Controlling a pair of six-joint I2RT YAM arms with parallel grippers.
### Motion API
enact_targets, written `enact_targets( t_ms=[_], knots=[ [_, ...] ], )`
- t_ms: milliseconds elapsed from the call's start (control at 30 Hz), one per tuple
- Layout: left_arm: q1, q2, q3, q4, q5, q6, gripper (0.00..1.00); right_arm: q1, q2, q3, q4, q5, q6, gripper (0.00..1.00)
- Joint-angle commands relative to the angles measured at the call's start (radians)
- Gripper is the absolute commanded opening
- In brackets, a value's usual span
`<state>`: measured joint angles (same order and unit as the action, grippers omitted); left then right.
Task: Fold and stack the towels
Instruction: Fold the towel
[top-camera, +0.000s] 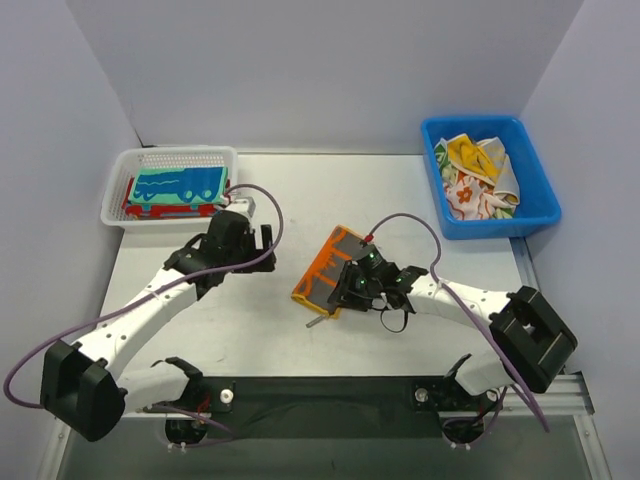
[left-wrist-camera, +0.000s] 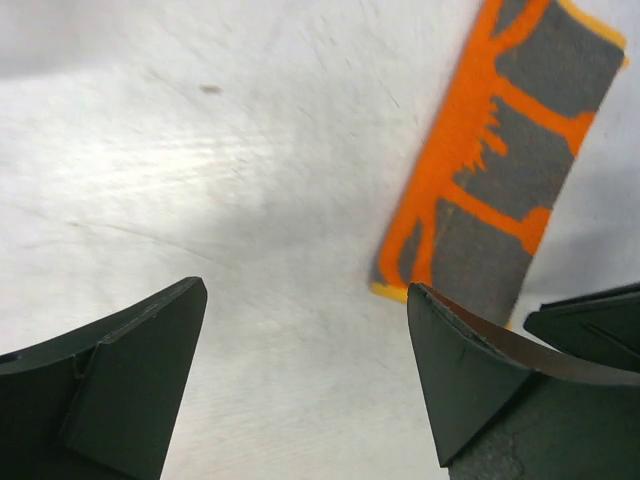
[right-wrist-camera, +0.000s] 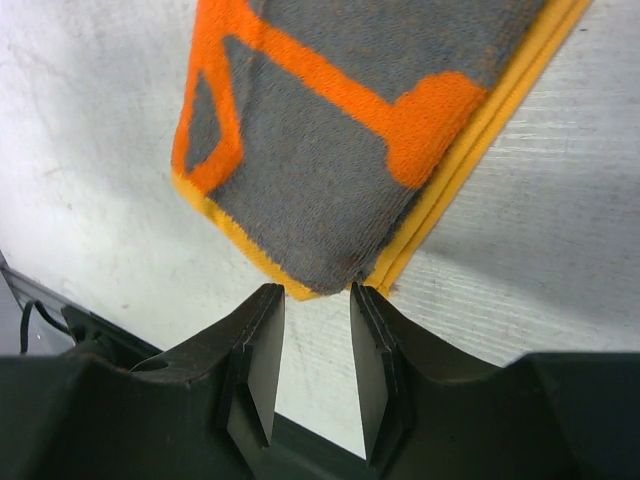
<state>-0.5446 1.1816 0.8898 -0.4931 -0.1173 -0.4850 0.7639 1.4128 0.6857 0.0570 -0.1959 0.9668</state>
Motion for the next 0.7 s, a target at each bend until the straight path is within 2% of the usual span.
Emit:
enact_targets(
  t_ms=[0,200,533,667],
  knots=[
    [0.05,-0.066,0.046,-0.081,-0.132,0.166,0.93,0.014,0.012,-0.009,0.023,0.087,0.111,0.33],
    [0.075,-0.138,-0.084,-0.013,-0.223,0.192,0.93,0.021,0.052,-0.008,0.023,0.092,0.148,0.33],
    [0.092,-0.148,-0.086,-0.015,-0.236,0.21,0.92,0.029,0.094,0.002,0.015,0.112,0.167,0.34],
    [0.097,-0.151,-0.088,-0.015,-0.231,0.207,0.92,0.031,0.117,0.012,0.015,0.107,0.165,0.28]
  ],
)
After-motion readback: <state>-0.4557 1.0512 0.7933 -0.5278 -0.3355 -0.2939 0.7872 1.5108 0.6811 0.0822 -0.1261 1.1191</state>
